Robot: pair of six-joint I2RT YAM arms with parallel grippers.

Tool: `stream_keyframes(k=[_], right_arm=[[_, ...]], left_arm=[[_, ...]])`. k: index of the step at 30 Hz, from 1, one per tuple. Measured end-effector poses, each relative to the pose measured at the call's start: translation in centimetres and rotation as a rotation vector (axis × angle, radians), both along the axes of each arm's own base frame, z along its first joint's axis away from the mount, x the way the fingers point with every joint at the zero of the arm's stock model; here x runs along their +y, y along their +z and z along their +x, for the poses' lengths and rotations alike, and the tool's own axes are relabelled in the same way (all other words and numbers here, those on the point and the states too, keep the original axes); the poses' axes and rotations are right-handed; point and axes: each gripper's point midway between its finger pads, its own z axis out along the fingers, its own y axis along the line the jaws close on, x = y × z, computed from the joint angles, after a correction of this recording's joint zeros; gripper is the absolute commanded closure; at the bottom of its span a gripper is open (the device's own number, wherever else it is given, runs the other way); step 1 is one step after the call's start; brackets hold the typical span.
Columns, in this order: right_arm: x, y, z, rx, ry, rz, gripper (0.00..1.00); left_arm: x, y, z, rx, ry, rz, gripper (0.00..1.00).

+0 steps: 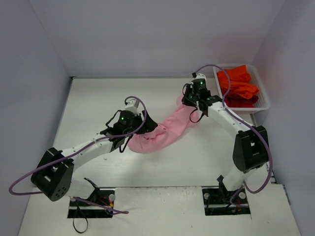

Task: Fold and stack the t-shirts
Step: Flatten the tshirt out

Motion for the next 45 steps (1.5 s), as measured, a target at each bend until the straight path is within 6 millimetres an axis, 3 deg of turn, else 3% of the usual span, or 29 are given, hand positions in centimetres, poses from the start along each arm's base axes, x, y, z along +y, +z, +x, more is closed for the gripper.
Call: stream_keyframes(k=[4,11,23,33,45], right_arm=[[-0.2,1.2,-0.2,-0.022,-0.005,0.001,0.88],[-0.5,0.4,-0.7,0.002,-0.011,-0.013,0.89],[-0.9,-0.6,-1.3,0.023,-0.013,-0.028,0.89],[-1.7,-1.2,-1.6,0.034,-0.021,-0.038,0.9],[-2.6,-2.1,-2.1,0.055,-0.03,-0.052,0.9]], left_arm=[[-0.3,0.5,0.2,-0.014,-0.002,-0.022,0.41],[-1.1,0.4,0.7,-0.016,-0.007,-0.059,0.43],[-2.2,-3.7,1.5,0.052,-0.029,-0.021,0.44],[-2.3,-0.9,3.7,-0.051,-0.028,0.045,0.44],[-1.6,-0.8,4.7,-0.079,-0.027,0.107,0.44]])
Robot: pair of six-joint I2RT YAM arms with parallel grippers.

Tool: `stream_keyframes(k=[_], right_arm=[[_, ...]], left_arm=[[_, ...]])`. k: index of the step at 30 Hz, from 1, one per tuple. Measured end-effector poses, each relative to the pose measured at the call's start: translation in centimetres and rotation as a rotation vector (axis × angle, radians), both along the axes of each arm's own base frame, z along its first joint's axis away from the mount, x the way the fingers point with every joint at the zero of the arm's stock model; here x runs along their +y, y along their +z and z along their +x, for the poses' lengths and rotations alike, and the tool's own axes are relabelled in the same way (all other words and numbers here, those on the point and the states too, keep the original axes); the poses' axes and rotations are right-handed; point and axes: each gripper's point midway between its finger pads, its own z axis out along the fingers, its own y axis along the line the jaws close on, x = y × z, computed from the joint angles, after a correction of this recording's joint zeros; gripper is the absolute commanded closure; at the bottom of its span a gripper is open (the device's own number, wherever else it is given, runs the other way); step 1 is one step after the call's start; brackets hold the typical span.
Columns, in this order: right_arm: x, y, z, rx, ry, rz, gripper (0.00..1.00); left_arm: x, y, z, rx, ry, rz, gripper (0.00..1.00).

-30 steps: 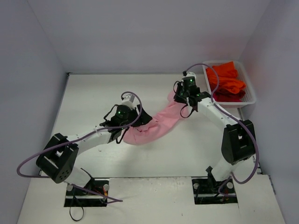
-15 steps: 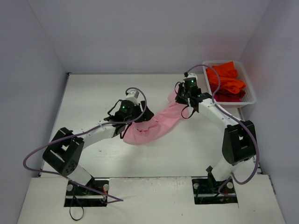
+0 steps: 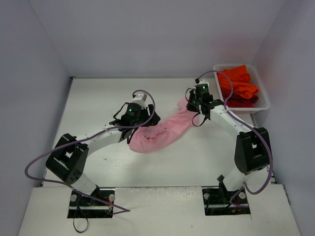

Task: Fold and stack the t-shirts
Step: Flatten the tshirt out

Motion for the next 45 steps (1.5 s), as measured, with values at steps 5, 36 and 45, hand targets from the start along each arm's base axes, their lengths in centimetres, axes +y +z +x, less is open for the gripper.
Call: stream_keyframes(k=[5,36,45], right_arm=[[-0.2,0.1,0.0,-0.002,-0.002,-0.001,0.9],[-0.6,-0.4,-0.1,0.007,-0.005,0.004,0.91],[-1.0,-1.0,-0.3,0.019,-0.013,0.0,0.91]], left_arm=[[-0.5,-1.9,0.0,0.033,-0.019,0.012,0.44],[-4.5,-4.7,-2.3,0.079,-0.129,-0.003,0.69],[-3.8,-5.2,-2.1,0.079,-0.106,0.034,0.52]])
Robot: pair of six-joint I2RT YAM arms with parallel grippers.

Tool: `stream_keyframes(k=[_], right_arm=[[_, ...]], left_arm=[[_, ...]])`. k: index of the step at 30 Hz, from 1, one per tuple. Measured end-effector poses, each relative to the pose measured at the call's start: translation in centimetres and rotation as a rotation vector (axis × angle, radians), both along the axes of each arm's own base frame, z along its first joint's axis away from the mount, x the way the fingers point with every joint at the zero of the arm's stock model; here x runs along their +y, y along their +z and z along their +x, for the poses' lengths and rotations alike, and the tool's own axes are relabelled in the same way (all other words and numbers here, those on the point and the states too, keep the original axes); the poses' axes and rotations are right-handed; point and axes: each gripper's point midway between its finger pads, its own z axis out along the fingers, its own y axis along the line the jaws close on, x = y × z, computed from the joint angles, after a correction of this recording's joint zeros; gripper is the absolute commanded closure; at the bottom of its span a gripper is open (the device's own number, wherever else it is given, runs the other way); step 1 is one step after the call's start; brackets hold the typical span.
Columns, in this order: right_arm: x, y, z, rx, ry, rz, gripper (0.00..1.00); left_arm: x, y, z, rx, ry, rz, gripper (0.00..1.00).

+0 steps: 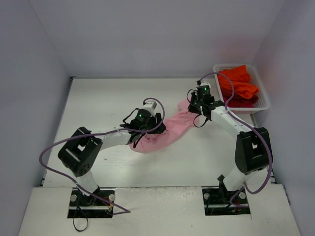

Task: Fold and stack the t-shirts
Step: Flatten the tshirt out

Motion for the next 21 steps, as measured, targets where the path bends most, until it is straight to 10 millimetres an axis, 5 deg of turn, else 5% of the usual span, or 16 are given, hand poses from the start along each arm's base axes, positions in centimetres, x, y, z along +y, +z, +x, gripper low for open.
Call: stream_keyframes(k=[11,21], right_arm=[[-0.1,-0.3,-0.1,0.005,-0.001,0.0,0.91],[-0.9,-1.5,-0.7,0.034,-0.012,-0.006,0.91]], left_arm=[[0.2,-1.5,-0.3,0.014,0.003,0.077,0.51],[0.0,-3.0,-0.6,0.021,-0.006,0.128,0.9]])
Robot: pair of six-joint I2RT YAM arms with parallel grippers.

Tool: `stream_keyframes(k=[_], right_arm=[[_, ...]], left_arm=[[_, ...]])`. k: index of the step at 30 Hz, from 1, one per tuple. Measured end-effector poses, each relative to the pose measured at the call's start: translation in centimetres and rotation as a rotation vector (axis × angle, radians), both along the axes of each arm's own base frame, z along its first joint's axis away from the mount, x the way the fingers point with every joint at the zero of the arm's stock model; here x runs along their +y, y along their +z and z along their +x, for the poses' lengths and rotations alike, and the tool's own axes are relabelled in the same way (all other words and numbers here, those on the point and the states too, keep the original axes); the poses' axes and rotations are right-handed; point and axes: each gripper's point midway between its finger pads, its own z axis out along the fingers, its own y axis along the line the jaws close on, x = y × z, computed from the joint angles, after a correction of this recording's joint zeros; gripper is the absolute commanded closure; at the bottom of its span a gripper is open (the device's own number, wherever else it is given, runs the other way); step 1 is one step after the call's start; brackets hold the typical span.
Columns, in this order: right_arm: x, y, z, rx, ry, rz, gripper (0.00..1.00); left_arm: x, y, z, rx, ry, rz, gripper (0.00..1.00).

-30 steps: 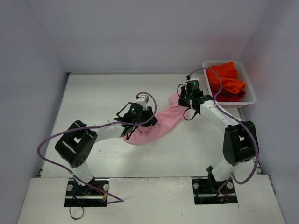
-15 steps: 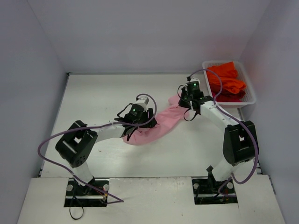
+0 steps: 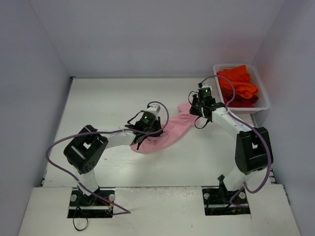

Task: Fold and stack the t-shirts
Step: Flatten the tshirt out

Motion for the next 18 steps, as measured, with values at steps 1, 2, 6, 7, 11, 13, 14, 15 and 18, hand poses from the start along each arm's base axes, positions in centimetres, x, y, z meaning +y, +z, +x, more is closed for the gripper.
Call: stream_keyframes(k=[1,2,6,7,11,13,14,15,18], right_arm=[[0.0,0.0,0.0,0.0,-0.001,0.001,0.91],[-0.1,0.0,0.0,-0.001,-0.001,0.001,0.91],[-0.2,0.0,0.1,0.0,-0.003,0.003,0.91],[-0.2,0.0,0.1,-0.001,-0.003,0.004,0.91],[-0.6,0.1,-0.1,-0.004,-0.012,0.004,0.92],[-1.0,0.2,-0.2,-0.005,-0.015,0.004,0.92],[-1.2,0.4,-0.3,-0.009,-0.02,0.006,0.92],[-1.4,0.5,-0.3,-0.012,-0.023,0.006,0.92],[-1.8,1.2,-0.3,-0.029,-0.031,0.011,0.92]], left_arm=[[0.0,0.0,0.0,0.0,0.002,0.003,0.96],[0.1,-0.1,0.0,-0.003,0.004,0.009,0.99],[0.5,-0.3,0.0,-0.006,0.01,0.032,1.0],[0.6,-0.4,0.0,-0.006,0.013,0.04,1.0],[1.6,-0.1,0.1,-0.019,0.038,0.08,1.0],[2.3,0.5,0.2,-0.033,0.056,0.104,1.0],[2.6,0.9,0.2,-0.041,0.064,0.109,1.0],[3.0,1.6,0.3,-0.053,0.076,0.117,1.0],[3.8,3.8,0.6,-0.095,0.103,0.124,1.0]])
